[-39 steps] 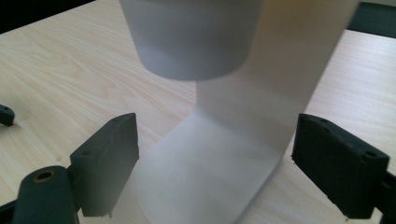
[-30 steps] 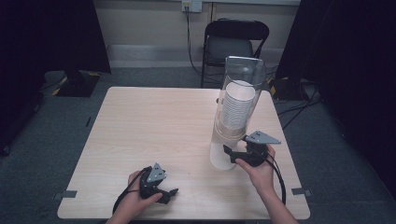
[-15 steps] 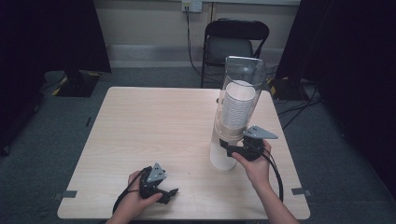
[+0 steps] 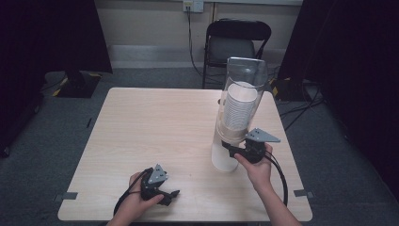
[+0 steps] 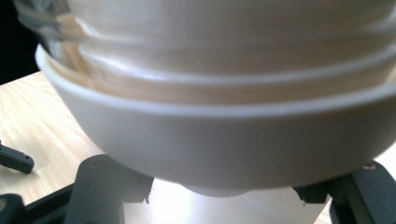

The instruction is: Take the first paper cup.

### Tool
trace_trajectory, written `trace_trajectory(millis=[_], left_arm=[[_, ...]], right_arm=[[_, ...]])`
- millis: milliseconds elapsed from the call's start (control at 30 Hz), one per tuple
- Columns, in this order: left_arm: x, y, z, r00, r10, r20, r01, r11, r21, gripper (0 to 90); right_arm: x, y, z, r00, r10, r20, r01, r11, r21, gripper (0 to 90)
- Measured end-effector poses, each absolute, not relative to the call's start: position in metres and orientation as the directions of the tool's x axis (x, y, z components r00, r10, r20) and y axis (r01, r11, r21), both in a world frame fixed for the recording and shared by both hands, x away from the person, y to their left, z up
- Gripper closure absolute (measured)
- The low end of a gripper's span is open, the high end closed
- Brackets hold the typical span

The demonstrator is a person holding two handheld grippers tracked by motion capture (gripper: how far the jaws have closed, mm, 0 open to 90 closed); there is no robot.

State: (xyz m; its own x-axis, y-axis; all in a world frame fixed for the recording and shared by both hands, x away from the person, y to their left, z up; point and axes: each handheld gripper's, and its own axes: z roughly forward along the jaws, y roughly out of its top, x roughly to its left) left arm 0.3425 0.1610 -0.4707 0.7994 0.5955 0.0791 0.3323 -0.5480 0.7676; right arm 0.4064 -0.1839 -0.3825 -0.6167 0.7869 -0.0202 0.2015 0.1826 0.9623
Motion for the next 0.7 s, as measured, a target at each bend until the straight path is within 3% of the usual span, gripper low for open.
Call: trace_trajectory(millis=[700], left_arm=[[0.3427, 0.1606, -0.4711, 0.801, 0.593, 0.079, 0.328, -0.545, 0.772, 14.3]], right_arm=[[0.4052, -0.1859, -0.3877, -0.628, 0.777, -0.035, 0.180, 0.188, 0.966, 36.2]])
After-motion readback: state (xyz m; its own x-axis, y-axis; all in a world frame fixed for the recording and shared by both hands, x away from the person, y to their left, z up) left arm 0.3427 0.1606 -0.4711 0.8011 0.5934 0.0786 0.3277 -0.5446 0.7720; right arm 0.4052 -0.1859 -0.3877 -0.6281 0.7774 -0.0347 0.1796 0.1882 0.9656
